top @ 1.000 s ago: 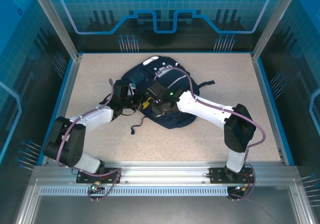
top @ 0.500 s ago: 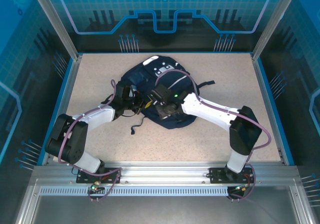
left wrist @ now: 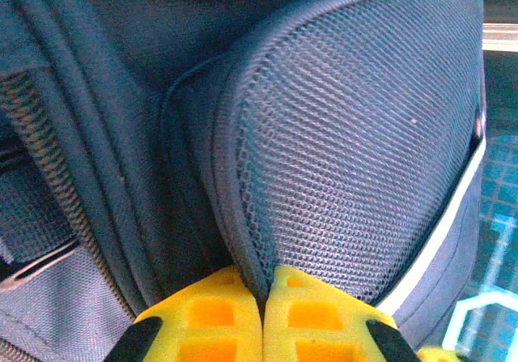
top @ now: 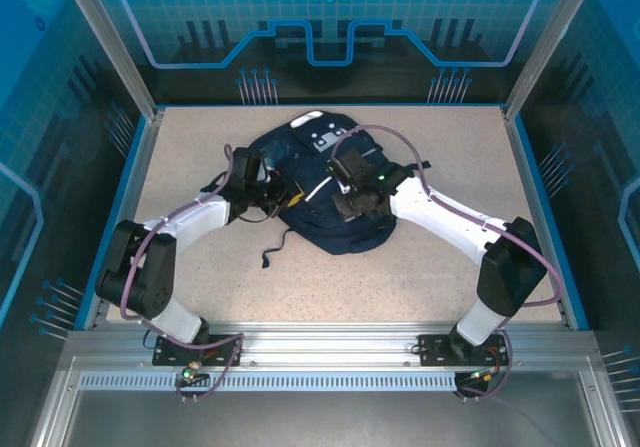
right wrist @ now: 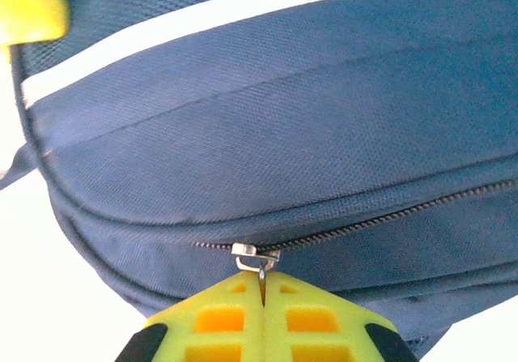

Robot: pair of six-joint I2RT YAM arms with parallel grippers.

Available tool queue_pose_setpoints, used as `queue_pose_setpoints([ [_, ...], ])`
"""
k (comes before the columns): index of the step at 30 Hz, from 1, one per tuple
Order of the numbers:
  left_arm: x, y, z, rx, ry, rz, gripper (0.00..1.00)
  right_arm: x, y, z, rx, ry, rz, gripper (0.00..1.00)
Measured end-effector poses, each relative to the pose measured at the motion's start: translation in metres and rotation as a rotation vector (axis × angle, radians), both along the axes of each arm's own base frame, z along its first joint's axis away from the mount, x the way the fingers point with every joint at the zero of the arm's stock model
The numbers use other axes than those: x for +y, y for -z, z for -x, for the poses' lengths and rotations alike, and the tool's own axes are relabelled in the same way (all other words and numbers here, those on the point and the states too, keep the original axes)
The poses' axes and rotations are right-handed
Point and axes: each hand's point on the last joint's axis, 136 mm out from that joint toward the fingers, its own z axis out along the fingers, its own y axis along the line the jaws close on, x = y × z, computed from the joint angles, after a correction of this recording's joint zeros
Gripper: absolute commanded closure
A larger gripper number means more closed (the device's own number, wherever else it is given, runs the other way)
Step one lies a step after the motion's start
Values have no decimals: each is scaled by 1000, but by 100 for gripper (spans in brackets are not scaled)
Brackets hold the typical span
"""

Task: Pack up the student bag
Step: Zip the student bag at the center of the table.

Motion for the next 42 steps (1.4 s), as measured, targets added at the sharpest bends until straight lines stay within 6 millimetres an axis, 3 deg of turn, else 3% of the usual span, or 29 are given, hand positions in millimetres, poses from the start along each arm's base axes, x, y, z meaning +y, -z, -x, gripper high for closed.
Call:
queue_pose_setpoints([
  [4, 21, 3, -22, -2, -10, -59, 98, 38, -11, 20, 34, -103, -96, 100],
  [6, 33, 1, -33, -21, -28, -81, 90, 63, -17, 32, 59, -159, -151, 100],
  [8, 47, -2, -39, -33, -52, -105, 72, 88, -21, 36, 75, -193, -195, 100],
  [11, 75, -7, -42, -42, -127, -151, 54, 111, -20, 31, 83, -185, -210, 100],
  [12, 84, -12, -41, -48, -151, -160, 52, 114, -18, 27, 83, -169, -206, 98],
  [14, 97, -25, -37, -73, -187, -172, 50, 112, -14, 21, 75, -130, -185, 83],
  [17, 99, -42, -23, -111, -197, -164, 44, 99, -9, 18, 69, -81, -131, 64],
  [20, 96, -38, -6, -99, -191, -149, 39, 88, -4, 18, 73, -45, -82, 57],
  [23, 96, -21, 9, -46, -196, -141, 36, 78, 0, 18, 72, -14, -40, 55],
  [27, 93, -6, 22, 10, -201, -129, 34, 73, 19, 15, 90, 9, 22, 55],
  [33, 84, -8, 25, 14, -198, -97, 33, 74, 51, 2, 104, 45, 122, 63],
  [42, 64, -12, 27, 10, -175, -43, 33, 65, 55, -15, 37, 104, 196, 83],
])
